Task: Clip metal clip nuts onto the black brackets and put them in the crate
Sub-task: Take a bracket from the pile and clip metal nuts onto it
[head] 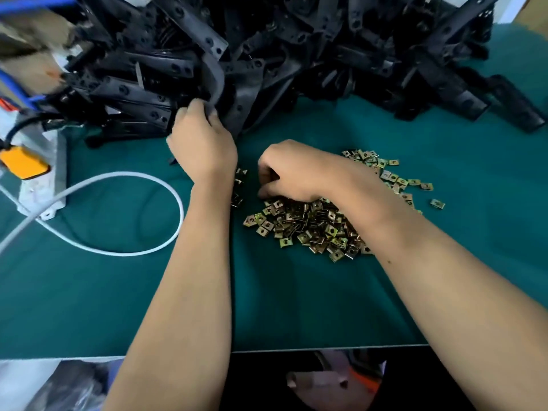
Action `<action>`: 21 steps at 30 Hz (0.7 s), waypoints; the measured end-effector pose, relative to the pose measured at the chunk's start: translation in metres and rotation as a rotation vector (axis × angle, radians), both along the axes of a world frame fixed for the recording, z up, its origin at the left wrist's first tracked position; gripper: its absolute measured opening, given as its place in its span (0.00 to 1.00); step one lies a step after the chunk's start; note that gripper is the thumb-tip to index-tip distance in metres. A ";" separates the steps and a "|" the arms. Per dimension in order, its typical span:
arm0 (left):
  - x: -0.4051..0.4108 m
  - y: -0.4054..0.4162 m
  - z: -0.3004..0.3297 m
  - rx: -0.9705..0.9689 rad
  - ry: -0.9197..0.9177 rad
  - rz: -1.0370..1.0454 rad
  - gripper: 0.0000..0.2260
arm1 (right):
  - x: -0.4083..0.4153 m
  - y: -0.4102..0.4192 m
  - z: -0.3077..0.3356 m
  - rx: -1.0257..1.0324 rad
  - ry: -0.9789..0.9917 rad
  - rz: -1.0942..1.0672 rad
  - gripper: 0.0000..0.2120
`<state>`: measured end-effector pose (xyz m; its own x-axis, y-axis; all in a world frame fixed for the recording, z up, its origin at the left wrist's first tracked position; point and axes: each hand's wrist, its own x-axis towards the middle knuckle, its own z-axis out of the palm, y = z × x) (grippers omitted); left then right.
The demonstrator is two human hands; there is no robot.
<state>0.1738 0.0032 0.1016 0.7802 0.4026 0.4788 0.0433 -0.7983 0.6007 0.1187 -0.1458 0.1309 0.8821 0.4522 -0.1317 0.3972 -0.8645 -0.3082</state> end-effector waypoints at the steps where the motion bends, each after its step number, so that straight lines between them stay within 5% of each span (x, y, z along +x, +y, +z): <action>1: -0.002 -0.003 0.003 -0.042 -0.068 -0.036 0.08 | -0.001 -0.005 -0.001 0.000 -0.006 -0.005 0.09; 4: -0.011 -0.017 0.009 -0.067 -0.135 -0.195 0.07 | -0.002 -0.028 -0.002 0.059 -0.038 -0.043 0.08; 9: -0.018 -0.044 0.004 0.157 -0.009 -0.504 0.06 | -0.005 -0.080 -0.007 0.615 -0.142 -0.267 0.07; 13: -0.025 -0.055 0.001 0.249 0.106 -0.581 0.21 | -0.010 -0.111 -0.017 0.947 -0.169 -0.388 0.00; 21: -0.030 -0.063 0.001 0.082 0.111 -0.610 0.19 | -0.013 -0.119 -0.028 1.121 -0.075 -0.393 0.16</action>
